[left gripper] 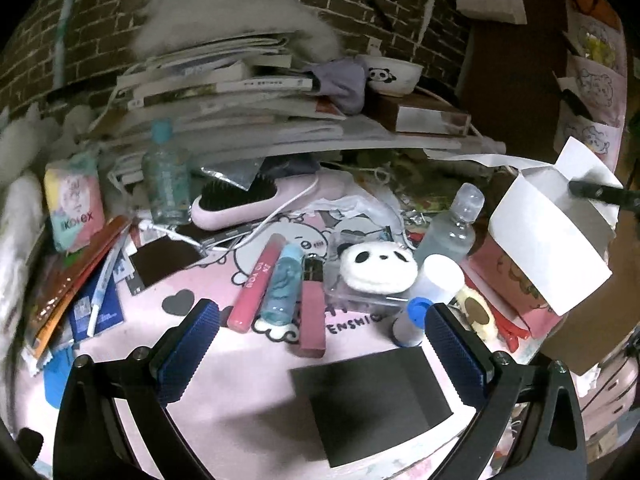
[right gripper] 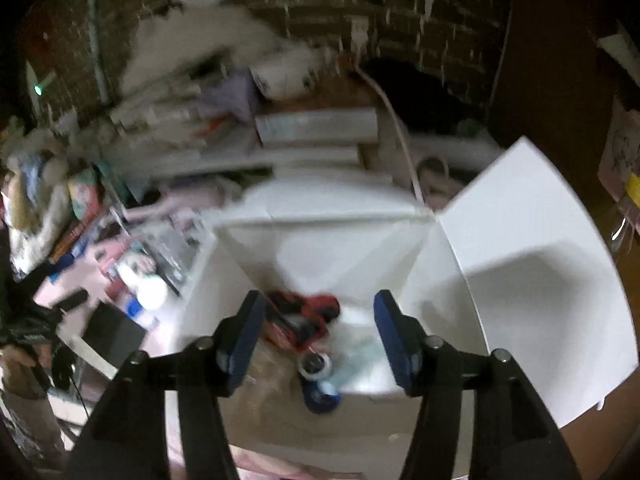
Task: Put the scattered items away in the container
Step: 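Carry the pale blue tube in the right gripper into the white box and release, then grasp the black foam square with the left gripper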
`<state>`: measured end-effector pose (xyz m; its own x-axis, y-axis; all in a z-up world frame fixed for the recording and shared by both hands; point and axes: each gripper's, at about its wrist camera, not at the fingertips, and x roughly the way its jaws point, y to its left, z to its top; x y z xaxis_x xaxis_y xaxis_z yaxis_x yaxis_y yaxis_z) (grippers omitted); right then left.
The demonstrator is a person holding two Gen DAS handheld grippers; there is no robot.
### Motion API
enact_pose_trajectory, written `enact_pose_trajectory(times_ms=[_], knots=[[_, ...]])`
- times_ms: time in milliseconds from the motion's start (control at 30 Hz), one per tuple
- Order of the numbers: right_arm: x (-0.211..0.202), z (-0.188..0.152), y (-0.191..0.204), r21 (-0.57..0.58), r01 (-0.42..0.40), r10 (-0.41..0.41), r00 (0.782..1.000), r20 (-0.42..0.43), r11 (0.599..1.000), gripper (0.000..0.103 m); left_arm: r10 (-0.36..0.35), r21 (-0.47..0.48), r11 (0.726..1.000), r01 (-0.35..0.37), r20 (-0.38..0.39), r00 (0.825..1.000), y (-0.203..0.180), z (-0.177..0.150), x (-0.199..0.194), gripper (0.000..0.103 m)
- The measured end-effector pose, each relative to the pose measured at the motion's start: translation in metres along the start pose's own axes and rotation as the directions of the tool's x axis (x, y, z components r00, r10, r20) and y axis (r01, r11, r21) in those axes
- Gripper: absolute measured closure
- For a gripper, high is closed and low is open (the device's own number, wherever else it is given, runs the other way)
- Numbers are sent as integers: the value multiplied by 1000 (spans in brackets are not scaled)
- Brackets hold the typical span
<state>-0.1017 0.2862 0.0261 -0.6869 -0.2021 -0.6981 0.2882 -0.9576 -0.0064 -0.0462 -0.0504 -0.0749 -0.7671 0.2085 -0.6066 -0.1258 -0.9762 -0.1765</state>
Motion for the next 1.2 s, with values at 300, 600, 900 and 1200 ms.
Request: enact_pose_trajectory(times_ms=[300, 600, 900, 1200], knots=[[-46, -20, 82, -139, -291, 315, 926, 209, 947, 35, -33, 39, 999, 33, -11, 999, 0, -19, -3, 1], [-19, -77, 161, -342, -415, 487, 859, 160, 843, 22, 11, 3, 1000, -11, -10, 1000, 13, -31, -16, 0], [39, -127, 198, -491, -352, 426, 904, 43, 797, 21, -17, -30, 999, 17, -15, 1000, 19, -40, -22, 1], [53, -146, 168, -362, -407, 439, 898, 9, 839, 20, -124, -28, 992, 122, -68, 990, -10, -55, -2, 1]])
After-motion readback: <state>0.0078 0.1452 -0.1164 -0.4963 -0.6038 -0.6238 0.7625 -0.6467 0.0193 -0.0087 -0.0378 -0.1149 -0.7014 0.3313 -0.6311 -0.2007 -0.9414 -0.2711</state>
